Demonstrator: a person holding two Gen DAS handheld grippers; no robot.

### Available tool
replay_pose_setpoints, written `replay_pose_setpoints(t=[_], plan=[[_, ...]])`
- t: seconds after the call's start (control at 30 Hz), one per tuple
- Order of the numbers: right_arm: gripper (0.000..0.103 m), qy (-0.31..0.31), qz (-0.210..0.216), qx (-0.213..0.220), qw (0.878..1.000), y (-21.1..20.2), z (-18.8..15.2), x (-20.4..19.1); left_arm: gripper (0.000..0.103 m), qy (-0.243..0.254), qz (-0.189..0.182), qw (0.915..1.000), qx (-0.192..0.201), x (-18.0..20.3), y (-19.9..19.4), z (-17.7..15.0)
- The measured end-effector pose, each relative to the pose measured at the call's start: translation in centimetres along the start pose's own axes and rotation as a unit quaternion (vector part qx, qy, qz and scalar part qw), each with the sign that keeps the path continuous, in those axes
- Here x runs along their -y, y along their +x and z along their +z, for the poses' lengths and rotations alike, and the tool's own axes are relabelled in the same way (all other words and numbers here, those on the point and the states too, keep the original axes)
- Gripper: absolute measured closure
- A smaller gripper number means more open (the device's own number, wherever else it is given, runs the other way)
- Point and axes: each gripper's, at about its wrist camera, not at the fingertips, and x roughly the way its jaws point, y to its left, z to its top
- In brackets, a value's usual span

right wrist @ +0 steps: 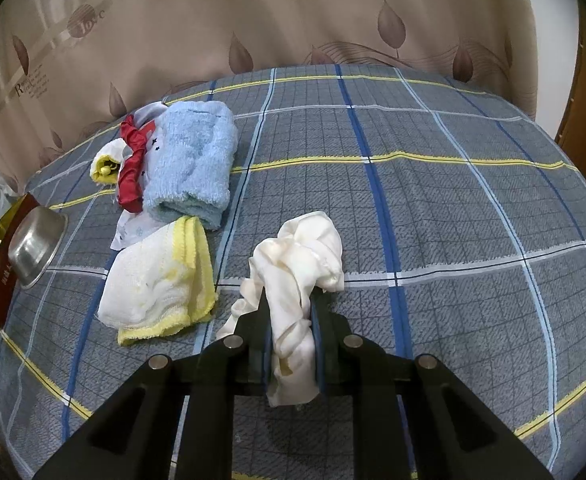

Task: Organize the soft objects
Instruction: 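Carry the white foam block into the gold tray with the left tool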

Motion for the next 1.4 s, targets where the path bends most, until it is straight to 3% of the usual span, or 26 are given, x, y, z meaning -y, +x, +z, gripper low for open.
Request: replay_pose_setpoints(t=[0.17,0.4,0.57,0.73,1.03,1.4], plan=[[0.087,-0.005,-0.005,0.001,1.0,0.0,-0.1,-0.2,0.035,-0.041,0.011,0.9991,0.006,-5.3,-2.1,-0.6],[0.087,-0.009,-0.01,0.004,1.0,0.0,-0.1,-0.5,0.035,-0.089,0.079,0.9925,0.027,-13.5,-3.5,-0.3],[0.087,-0.011,-0.013,0.006,1.0,0.0,-0.2,-0.6,0.035,-0.125,0.126,0.9841,0.017,-19.1,-1.3,0.9],[0.087,-0.012,-0.013,0.006,1.0,0.0,-0.3,-0.7,0.034,-0.152,0.15,0.977,-0.003,-22.7,1.7,1.9],[0.087,-0.013,-0.013,0.006,1.0,0.1,-0.2,-0.7,0.032,-0.184,0.131,0.9736,-0.032,-25.9,6.3,3.2],[0.087,-0.014,-0.015,0.006,1.0,0.1,-0.2,-0.8,0.028,-0.191,0.132,0.9712,-0.052,-26.5,7.3,2.9]])
